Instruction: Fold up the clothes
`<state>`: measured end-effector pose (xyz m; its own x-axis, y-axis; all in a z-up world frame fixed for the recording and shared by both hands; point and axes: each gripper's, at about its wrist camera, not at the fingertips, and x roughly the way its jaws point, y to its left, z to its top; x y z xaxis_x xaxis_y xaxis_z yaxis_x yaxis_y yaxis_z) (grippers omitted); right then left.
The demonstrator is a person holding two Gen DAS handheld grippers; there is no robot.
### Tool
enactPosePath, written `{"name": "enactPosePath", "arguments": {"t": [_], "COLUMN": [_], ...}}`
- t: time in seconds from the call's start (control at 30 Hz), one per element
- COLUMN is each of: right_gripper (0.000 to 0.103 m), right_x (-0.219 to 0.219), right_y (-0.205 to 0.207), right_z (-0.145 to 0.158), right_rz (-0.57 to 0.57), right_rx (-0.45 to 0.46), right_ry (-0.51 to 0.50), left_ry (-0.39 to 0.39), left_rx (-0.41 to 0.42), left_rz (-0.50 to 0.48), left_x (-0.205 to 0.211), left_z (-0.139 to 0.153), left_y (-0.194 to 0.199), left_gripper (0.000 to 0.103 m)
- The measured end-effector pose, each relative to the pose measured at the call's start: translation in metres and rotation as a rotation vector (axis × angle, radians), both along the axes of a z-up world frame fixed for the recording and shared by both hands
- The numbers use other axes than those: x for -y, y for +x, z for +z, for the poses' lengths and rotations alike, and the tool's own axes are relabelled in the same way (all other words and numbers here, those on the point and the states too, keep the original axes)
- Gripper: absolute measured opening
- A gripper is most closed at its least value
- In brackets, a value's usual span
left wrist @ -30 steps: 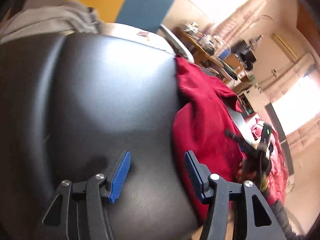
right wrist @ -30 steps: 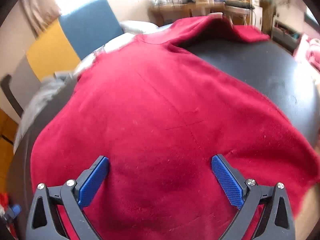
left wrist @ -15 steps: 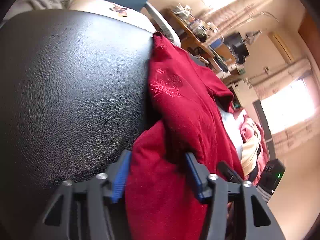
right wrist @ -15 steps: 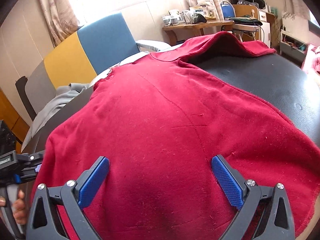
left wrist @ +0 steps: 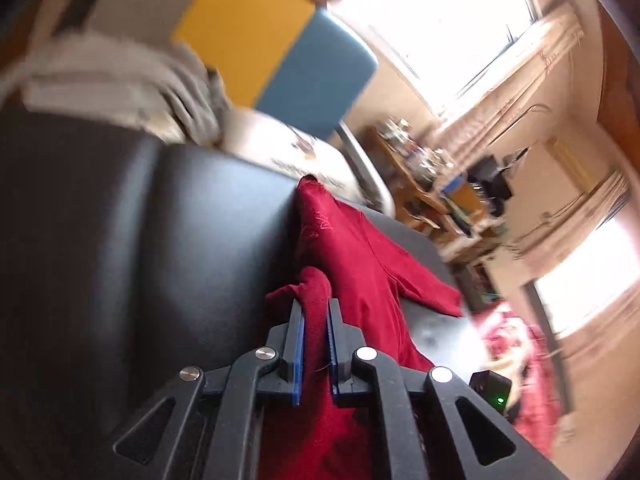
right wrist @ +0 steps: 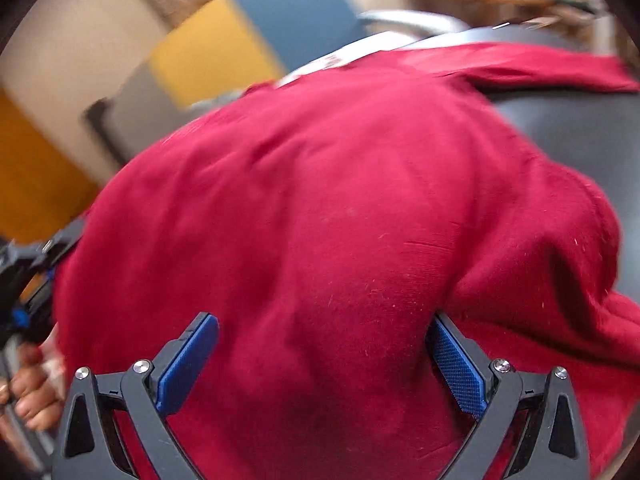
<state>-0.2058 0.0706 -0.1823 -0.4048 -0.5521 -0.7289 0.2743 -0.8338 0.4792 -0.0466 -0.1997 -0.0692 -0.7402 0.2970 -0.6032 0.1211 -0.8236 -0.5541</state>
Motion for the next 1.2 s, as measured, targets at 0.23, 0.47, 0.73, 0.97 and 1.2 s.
{"name": "enactPosePath", "arguments": {"t": [0.23, 0.47, 0.73, 0.97, 1.2], "right_gripper": [0.103, 0.085, 0.084, 0.084, 0.087], "right_x": [0.111, 0.104, 0.131, 0.182, 0.219], "right_y": [0.089, 0.086, -0.020, -0.099, -0.087], "right_z": [0.004, 0.048, 0.093, 0.058, 0.029], "right_rz": [0.306, 0.309, 0.152, 0.132, 0.277], "right_rx": [0.041, -0.025, -0.189, -0.045, -0.127], "right_ry": [-0.172, -0.129, 0.142, 0.240, 0.471], "left_ry": [-0.201, -0.026, 0.084, 0.139, 0.158], "left_rx": [0.092, 0.099, 0.125, 0.142, 0.168], "left_rz": [0.133, 0.224, 0.243, 0.247, 0.276], "left_x": [0.059, 0.098, 0.103, 0.105, 0.108], "left_z": [-0.012, -0.054, -0.080, -0.088, -0.094], "left_y": [0.098, 0.167, 0.175, 0.174, 0.173], "left_gripper": [0.009, 0.009, 0.012, 0.016, 0.017]}}
